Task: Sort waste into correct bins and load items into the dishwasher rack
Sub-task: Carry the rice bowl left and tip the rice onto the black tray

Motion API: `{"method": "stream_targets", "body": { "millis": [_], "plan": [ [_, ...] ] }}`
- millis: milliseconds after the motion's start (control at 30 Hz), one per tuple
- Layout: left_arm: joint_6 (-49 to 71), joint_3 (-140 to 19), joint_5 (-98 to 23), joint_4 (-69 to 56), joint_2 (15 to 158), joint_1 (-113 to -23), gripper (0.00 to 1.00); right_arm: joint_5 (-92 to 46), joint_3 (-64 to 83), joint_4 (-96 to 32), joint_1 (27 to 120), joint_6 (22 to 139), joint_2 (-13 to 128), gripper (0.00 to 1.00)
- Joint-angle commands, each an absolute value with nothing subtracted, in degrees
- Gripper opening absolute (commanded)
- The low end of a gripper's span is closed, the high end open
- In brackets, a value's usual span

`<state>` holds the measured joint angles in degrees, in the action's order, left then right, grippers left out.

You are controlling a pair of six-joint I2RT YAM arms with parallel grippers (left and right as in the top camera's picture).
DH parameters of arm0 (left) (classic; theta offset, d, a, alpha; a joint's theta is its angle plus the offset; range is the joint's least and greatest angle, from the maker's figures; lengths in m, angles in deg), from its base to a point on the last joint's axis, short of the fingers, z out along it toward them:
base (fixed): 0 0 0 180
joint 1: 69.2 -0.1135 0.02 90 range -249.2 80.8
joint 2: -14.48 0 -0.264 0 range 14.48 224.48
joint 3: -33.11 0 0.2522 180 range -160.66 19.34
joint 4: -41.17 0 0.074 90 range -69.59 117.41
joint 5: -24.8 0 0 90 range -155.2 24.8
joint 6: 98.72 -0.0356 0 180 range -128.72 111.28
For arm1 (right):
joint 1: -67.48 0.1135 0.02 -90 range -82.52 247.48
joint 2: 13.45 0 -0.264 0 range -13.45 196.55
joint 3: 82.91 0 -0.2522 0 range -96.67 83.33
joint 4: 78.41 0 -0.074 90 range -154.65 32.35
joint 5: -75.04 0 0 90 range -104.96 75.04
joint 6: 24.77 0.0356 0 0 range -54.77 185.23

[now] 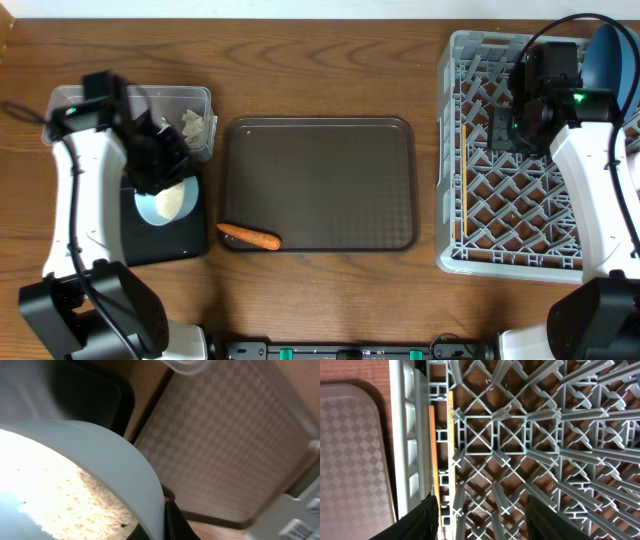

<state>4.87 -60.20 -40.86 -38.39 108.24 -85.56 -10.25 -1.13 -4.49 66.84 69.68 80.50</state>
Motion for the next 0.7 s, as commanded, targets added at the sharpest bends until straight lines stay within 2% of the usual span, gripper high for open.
{"method": "stream_targets", "body": {
  "millis": [0, 200, 400, 667],
  "plan": [
    [-1.3, -56.8, -31.1, -37.2, 107.7, -90.3, 0.06, -9.8, -1.3, -4.6, 65.2, 69.0, 79.3, 0.55],
    [-7.5, -51.0, -22.8, -32.6, 107.7, -97.0, 0.06, -9.8, -1.3, -4.6, 63.8, 69.0, 79.3, 0.55],
    [-7.9, -45.2, -18.4, -26.6, 108.5, -102.0, 0.06, -9.8, -1.3, -4.6, 63.5, 69.0, 79.3, 0.55],
    [-11.1, -40.3, -1.7, -19.5, 109.2, -106.7, 0.06, -9.8, -1.3, -4.6, 63.5, 69.0, 79.3, 0.55]
  ]
}}
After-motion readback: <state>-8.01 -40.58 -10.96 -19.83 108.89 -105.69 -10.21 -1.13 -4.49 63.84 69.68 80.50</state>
